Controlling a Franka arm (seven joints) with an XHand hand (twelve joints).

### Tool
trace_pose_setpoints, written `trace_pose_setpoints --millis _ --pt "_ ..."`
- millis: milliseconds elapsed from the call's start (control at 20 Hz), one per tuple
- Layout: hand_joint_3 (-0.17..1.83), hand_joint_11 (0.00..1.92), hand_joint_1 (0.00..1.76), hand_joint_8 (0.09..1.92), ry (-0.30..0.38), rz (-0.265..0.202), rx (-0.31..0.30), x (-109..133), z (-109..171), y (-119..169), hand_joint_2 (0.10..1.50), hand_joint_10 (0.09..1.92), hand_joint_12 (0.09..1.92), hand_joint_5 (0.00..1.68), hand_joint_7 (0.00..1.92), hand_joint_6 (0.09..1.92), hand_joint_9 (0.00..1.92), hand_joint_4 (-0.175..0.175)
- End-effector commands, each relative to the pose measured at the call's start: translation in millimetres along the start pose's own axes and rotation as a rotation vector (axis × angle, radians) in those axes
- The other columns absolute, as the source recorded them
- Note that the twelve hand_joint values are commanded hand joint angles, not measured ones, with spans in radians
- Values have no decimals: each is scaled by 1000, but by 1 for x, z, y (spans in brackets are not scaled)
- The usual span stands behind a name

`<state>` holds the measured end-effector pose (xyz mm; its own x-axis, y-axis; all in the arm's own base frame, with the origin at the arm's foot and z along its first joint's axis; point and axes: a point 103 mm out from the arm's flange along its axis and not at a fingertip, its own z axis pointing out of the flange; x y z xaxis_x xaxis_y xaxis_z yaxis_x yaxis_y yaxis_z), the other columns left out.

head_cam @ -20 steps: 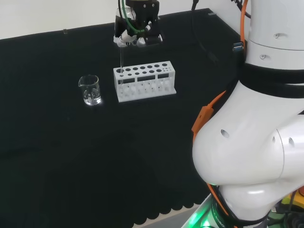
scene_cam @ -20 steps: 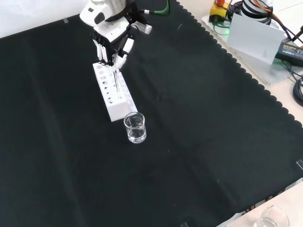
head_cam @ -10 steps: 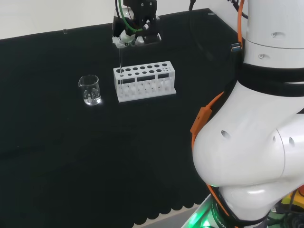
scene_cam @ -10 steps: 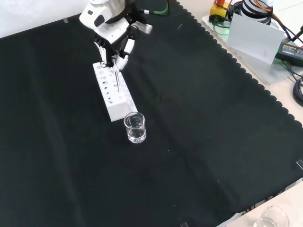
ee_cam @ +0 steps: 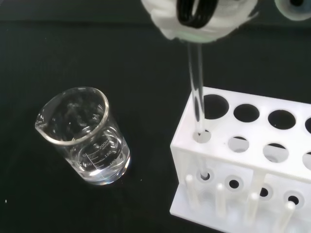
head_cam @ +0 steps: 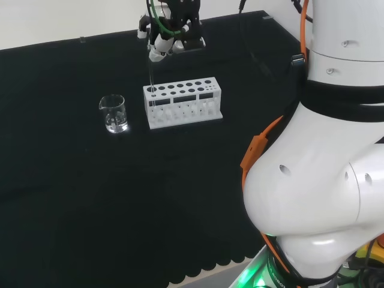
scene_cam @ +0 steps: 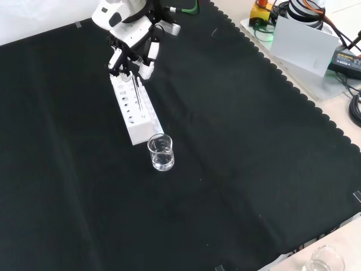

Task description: Put the glass rod back on the white test tube rack.

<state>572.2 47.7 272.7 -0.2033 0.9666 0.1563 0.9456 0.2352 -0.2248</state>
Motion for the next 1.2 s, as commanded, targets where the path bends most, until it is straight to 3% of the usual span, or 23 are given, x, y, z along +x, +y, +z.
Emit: trace_pose_setpoints --millis 50,1200 --pt "-175 1782 1325 87 1 -1 -13 0 -7 -2 837 87 388 356 1134 720 1819 -175" --pt "-175 1806 1332 87 -7 1 -98 -9 -67 -46 834 87 368 382 1112 665 1829 -175"
